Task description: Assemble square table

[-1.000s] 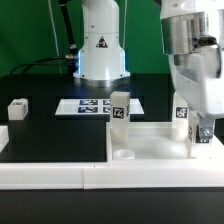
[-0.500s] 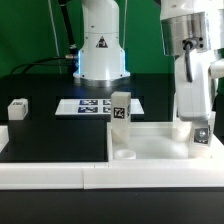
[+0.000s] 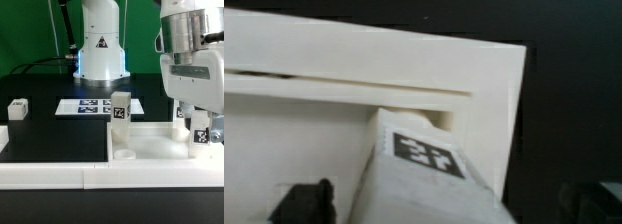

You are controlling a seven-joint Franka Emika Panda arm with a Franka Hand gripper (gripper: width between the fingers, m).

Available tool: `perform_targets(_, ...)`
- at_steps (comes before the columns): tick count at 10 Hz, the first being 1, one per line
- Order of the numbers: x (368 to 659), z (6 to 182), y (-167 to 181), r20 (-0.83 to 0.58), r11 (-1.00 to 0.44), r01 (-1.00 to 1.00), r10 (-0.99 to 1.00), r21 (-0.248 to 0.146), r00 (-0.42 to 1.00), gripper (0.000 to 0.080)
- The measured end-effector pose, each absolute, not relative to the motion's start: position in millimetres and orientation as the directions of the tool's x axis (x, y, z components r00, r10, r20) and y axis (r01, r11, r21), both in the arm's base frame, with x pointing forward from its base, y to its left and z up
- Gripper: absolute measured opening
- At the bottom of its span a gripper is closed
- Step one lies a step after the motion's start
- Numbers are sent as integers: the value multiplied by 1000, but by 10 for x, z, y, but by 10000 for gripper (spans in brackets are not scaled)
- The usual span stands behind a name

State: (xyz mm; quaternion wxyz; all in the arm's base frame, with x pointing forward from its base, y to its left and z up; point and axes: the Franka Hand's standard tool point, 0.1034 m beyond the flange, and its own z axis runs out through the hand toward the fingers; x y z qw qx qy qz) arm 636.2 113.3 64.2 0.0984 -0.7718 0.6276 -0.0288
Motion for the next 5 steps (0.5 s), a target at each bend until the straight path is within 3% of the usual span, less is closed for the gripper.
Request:
perform_targets(2,6363,642,1127,-40,-352,-916,-930,-194,366,648)
perform_targets(5,6367,677,1246,69,-757,-630,-648,-172,759,648)
